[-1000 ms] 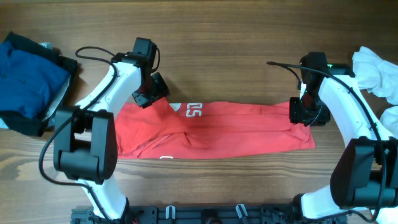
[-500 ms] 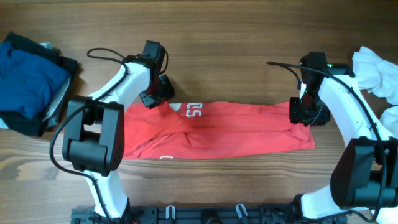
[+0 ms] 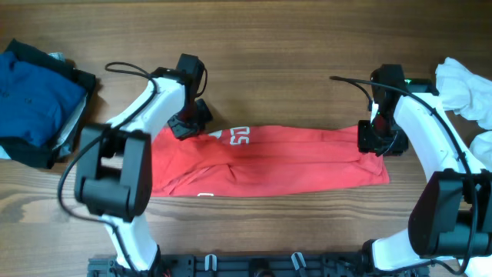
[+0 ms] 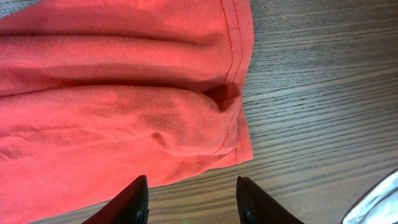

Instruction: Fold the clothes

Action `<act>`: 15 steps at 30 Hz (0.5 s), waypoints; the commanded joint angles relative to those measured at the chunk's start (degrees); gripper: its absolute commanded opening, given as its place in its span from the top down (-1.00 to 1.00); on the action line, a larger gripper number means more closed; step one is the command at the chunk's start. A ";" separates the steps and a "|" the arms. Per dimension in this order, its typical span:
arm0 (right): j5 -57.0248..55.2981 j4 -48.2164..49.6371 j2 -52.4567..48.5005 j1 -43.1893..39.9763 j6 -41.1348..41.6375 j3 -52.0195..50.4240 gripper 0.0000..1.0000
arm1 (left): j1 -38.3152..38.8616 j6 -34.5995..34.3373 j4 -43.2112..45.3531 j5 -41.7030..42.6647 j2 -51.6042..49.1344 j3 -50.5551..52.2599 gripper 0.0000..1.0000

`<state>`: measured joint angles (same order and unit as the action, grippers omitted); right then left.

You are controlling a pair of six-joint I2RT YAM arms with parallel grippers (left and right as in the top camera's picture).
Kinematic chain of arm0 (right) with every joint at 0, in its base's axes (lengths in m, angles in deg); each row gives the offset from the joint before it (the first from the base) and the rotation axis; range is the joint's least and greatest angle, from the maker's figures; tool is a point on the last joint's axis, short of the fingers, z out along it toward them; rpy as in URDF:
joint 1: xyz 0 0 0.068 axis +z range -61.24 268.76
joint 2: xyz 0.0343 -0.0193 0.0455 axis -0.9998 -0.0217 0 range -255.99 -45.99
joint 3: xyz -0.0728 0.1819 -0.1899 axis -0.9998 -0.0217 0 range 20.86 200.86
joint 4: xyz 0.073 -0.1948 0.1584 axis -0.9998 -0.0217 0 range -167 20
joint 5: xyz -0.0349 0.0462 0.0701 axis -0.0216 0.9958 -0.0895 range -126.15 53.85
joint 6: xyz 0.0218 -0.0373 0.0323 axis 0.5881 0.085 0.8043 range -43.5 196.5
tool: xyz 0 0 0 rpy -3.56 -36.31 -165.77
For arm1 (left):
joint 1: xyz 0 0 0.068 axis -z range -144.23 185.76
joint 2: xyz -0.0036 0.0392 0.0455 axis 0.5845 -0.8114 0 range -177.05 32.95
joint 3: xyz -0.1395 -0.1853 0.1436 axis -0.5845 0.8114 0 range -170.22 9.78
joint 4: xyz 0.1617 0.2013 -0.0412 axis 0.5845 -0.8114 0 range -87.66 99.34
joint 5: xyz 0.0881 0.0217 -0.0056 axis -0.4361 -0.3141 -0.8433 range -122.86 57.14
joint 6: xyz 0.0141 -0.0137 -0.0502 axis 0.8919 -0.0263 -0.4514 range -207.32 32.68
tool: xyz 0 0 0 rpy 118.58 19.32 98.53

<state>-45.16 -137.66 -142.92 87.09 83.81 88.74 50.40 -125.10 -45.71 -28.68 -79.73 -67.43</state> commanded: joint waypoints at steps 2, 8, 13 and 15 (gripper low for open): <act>0.55 0.48 -0.74 -0.24 0.70 -0.13 0.07 | 1.07 0.00 -6.32 -0.63 13.66 -0.28 0.92; 0.55 0.55 -0.74 -0.24 0.59 -0.13 0.08 | 8.41 -0.28 -13.92 -0.55 15.65 -0.26 0.92; 0.55 0.55 -0.74 -0.24 0.61 -0.13 0.08 | 15.19 -2.16 -15.10 -0.66 15.65 -0.26 0.92; 0.55 0.55 -0.74 -0.24 0.59 -0.13 0.08 | 16.17 -2.19 -14.84 -0.63 15.61 -0.26 0.92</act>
<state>-45.16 -137.22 -142.92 87.09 83.79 88.72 65.63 -125.86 -60.59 -28.90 -63.99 -67.54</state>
